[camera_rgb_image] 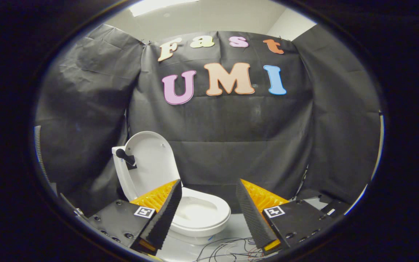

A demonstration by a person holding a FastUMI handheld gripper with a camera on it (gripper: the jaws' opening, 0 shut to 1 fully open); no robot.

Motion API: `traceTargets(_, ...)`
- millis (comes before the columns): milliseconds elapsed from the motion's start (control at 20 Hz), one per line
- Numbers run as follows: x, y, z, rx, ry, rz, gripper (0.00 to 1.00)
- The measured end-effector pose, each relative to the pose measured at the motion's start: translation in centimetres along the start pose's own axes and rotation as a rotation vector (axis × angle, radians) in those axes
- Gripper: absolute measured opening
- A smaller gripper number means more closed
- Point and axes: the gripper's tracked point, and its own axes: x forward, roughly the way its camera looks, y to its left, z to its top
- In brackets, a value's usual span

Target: Open the toilet lid.

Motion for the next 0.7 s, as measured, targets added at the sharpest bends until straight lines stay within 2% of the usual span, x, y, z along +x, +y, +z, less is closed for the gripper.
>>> traceTargets(450,-0.10,-0.10,-0.05,-0.001,0.001,0.001,0.93)
traceTargets(550,0.09,-0.02,-0.23,0.000,0.001,0.001,1.00)
traceTargets(700,-0.06,-0.04,-0.07,0.000,0.000,0.001,1.00)
